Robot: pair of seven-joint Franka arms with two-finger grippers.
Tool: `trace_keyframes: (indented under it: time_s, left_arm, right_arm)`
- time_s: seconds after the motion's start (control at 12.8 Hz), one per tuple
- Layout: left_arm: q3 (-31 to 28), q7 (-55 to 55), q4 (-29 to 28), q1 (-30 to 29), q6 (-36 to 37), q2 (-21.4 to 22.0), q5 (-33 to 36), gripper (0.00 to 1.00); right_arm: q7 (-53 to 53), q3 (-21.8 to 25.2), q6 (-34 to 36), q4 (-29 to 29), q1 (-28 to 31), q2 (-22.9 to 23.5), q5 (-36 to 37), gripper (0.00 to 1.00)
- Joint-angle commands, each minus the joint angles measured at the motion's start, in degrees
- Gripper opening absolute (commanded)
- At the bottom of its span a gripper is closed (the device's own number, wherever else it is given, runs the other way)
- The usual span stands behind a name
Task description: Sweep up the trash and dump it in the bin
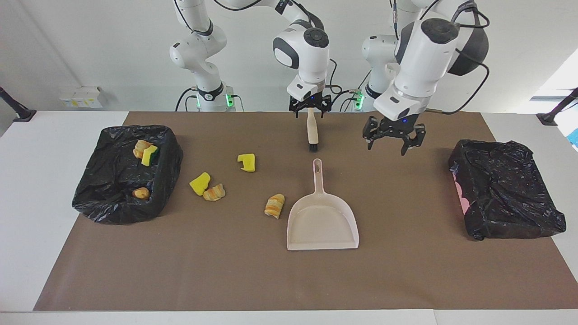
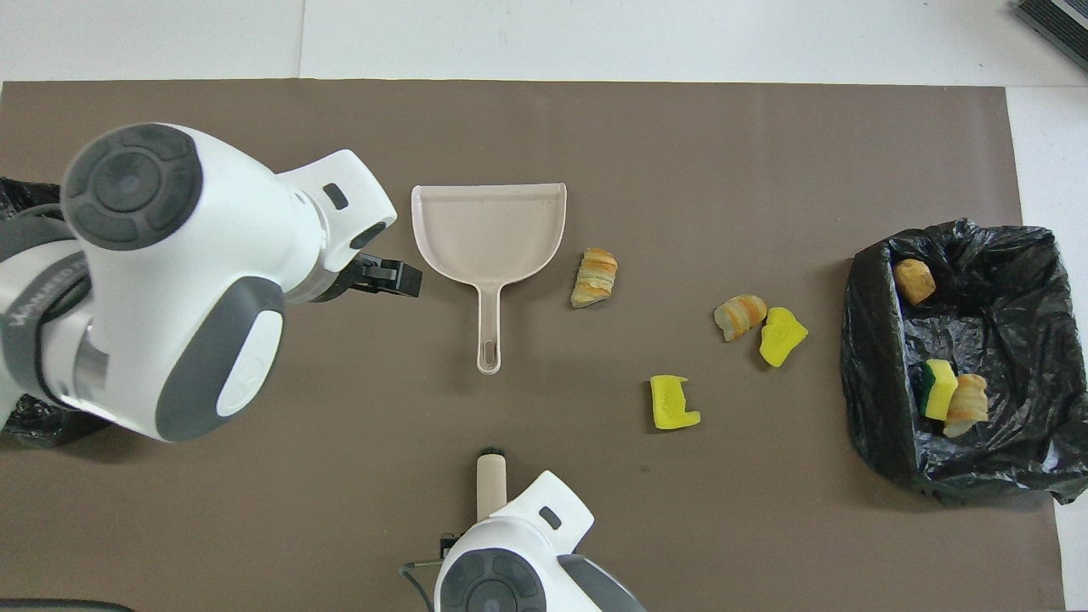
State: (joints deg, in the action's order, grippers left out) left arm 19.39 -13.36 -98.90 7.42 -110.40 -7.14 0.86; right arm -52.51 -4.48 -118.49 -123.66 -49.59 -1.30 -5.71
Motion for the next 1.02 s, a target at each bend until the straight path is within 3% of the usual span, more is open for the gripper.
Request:
trace_keyframes:
  time_s: [0.0, 0.16, 0.39, 0.63, 0.78, 0.94]
  left_arm:
    - [4.84, -7.96, -0.68, 0.14, -4.19, -4.87, 5.95, 1.00]
    - [8.03, -15.61, -1.99, 0.14, -7.44, -7.96, 11.51, 1.00]
    - [9.62, -20.29, -3.66, 0.75, -11.84, -11.31, 13.10, 1.00]
    - [9.97, -24.07, -6.56, 1.28, -15.71, -11.93, 15.22, 1.00]
    - [10.06, -27.66, -6.31, 1.98, -16.68, -14.99, 17.05, 1.00]
    - [10.32, -30.49, -6.05, 1.99, -17.40, -15.36, 18.38, 0.98]
  right_arm:
    - [-3.55, 0.26, -5.24, -6.05, -2.60, -2.30, -1.32, 1.00]
    - [-4.00, 0.26, -9.47, -8.96, -4.36, -1.78, -1.32, 1.00]
    - [-5.75, 0.09, -12.28, -9.41, -6.38, 0.68, -2.89, 0.99]
    - [-5.76, 0.09, -15.37, -9.15, -7.88, 3.84, -6.42, 0.88]
    - [-5.23, 0.00, -15.28, -9.15, -7.98, 4.11, -6.51, 0.72]
    - [-5.58, 0.00, -15.11, -9.06, -7.98, 4.11, -6.42, 0.39]
